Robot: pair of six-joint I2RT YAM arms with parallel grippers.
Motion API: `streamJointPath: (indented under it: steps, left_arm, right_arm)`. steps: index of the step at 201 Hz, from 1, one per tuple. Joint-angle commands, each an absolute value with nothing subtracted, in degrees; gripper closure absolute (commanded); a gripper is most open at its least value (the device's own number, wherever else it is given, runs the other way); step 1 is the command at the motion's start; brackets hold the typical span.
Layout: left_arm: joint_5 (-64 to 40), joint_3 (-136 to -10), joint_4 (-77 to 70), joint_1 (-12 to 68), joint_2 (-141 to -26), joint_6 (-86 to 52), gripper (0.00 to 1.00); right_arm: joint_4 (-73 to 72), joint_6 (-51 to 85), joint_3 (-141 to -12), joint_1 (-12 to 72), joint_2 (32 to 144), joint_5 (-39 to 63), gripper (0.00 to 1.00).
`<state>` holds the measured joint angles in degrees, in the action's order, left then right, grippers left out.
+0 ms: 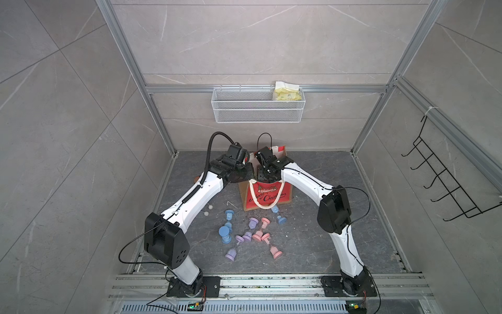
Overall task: Put the hourglass into the canvas bag
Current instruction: Place the hourglass in the canvas bag.
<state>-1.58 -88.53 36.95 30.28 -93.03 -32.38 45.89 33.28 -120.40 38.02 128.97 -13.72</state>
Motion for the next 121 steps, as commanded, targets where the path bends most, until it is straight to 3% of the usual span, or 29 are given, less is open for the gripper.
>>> streamJointPath:
  steps: [1, 121]
  left_arm:
    - [-1.0, -89.4, 32.6, 30.5, -89.9, -32.3, 1.0]
    - [1.7, -90.1, 33.7, 29.5, -91.3, -29.8, 1.0]
  right_arm:
    - [48.0, 32.9, -121.7, 38.0, 125.4, -13.3, 0.3]
    - [47.3, 28.8, -109.4, 38.1, 100.6, -7.3, 0.08]
